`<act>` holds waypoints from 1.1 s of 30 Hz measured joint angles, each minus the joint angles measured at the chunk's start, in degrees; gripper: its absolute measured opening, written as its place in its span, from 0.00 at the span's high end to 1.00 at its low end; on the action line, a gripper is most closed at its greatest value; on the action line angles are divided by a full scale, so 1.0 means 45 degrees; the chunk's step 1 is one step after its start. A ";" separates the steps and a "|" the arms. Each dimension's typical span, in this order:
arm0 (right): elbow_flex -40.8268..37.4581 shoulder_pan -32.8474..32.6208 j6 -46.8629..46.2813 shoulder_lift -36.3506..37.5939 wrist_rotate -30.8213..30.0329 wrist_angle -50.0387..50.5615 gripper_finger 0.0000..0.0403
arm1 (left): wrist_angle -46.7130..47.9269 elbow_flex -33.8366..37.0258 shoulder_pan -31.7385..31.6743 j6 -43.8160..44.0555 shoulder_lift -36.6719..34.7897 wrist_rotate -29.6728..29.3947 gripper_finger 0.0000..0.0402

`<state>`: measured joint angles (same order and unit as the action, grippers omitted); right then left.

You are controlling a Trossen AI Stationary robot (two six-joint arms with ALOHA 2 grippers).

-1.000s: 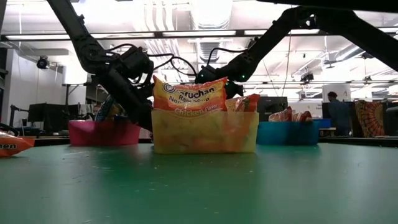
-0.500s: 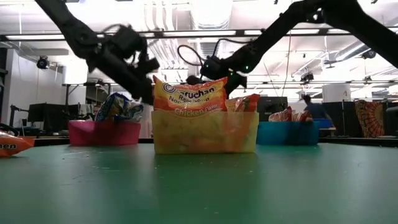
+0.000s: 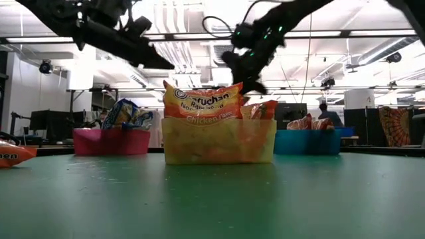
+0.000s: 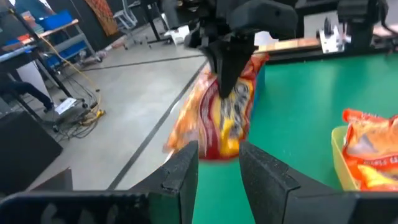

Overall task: Sort Maruchan noodles
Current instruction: Put the red noodle pack into the blue bin

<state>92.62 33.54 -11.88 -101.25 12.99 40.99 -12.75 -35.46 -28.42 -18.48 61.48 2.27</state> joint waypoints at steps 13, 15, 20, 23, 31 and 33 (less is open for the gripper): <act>0.2238 0.1308 -0.1085 0.0541 -0.5561 0.8575 0.97 | 0.0175 0.0010 0.0005 0.0369 -0.0350 0.0046 0.75; 0.2238 0.1585 -0.1141 0.0448 -0.5580 0.8924 0.97 | 0.0177 0.0010 0.0000 0.0369 -0.0350 0.0046 0.75; 0.2228 0.2093 -0.1132 0.0083 -0.5571 0.9269 0.97 | 0.0219 0.0010 0.0000 0.0369 -0.0350 0.0046 0.75; 0.2228 0.2220 -0.1036 -0.0242 -0.5585 0.9291 0.97 | 0.0330 0.0010 0.0000 0.0369 -0.0350 0.0041 0.75; 0.2215 0.2220 -0.0724 -0.1316 -0.5566 0.9200 0.97 | 0.0500 0.0010 0.0000 0.0369 -0.0350 0.0041 0.75; 0.2214 0.2220 -0.0716 -0.1566 -0.5591 0.9086 0.97 | 0.0500 0.0010 0.0000 0.0369 -0.0350 0.0037 0.75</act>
<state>102.59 43.53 -15.10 -108.30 -12.17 81.88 -10.50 -35.42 -28.42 -16.82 59.90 2.44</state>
